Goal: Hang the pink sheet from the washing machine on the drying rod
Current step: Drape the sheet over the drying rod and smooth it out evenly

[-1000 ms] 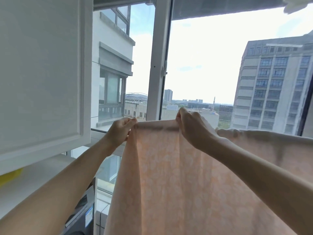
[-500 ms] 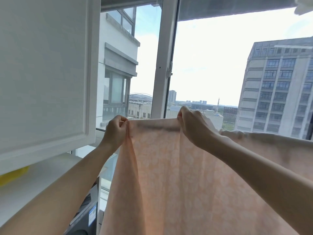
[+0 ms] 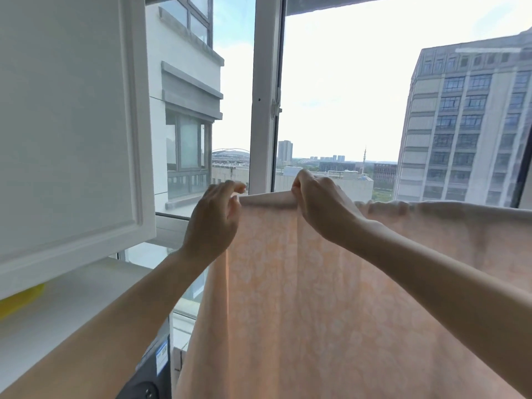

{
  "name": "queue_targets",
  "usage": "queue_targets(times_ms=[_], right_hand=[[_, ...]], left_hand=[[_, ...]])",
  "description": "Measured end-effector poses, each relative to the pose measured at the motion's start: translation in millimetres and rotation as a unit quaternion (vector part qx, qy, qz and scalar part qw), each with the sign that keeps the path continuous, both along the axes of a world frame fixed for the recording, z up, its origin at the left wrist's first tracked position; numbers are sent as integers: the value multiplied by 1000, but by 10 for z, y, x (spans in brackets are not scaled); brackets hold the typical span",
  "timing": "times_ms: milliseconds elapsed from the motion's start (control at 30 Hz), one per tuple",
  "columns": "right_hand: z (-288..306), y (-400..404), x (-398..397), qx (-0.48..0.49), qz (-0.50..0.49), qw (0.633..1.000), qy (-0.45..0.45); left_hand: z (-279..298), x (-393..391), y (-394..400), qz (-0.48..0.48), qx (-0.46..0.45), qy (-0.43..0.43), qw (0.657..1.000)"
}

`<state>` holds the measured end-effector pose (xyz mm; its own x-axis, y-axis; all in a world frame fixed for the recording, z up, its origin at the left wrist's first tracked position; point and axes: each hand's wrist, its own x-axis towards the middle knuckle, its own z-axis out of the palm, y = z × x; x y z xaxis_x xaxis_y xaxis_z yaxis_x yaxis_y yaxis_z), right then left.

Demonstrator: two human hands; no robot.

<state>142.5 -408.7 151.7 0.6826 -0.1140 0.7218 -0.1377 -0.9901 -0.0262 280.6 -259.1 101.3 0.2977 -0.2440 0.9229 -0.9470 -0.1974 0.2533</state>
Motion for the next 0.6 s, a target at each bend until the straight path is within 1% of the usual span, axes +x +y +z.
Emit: queue_targets(times_ms=[33, 100, 200, 333, 433, 533, 600], right_hand=[[-1, 4, -2, -2, 2, 1000, 0], [-6, -2, -22, -7, -2, 1000, 0], [-30, -32, -98, -32, -23, 999, 11], [-33, -110, -248, -50, -17, 998, 22], [23, -230, -378, -27, -20, 999, 14], [69, -343, -461, 6, -46, 998, 44], [83, -357, -465, 30, -30, 998, 50]], left_hand=[[21, -62, -36, -7, 30, -21, 999], [60, -127, -107, -18, 69, -19, 997], [92, -121, -140, -13, 65, -22, 998], [86, -98, -149, 4, 76, -54, 996], [121, -81, -132, 6, 104, -60, 993], [120, -96, -135, 12, 130, -70, 989], [111, -113, -163, 19, 139, -74, 987]])
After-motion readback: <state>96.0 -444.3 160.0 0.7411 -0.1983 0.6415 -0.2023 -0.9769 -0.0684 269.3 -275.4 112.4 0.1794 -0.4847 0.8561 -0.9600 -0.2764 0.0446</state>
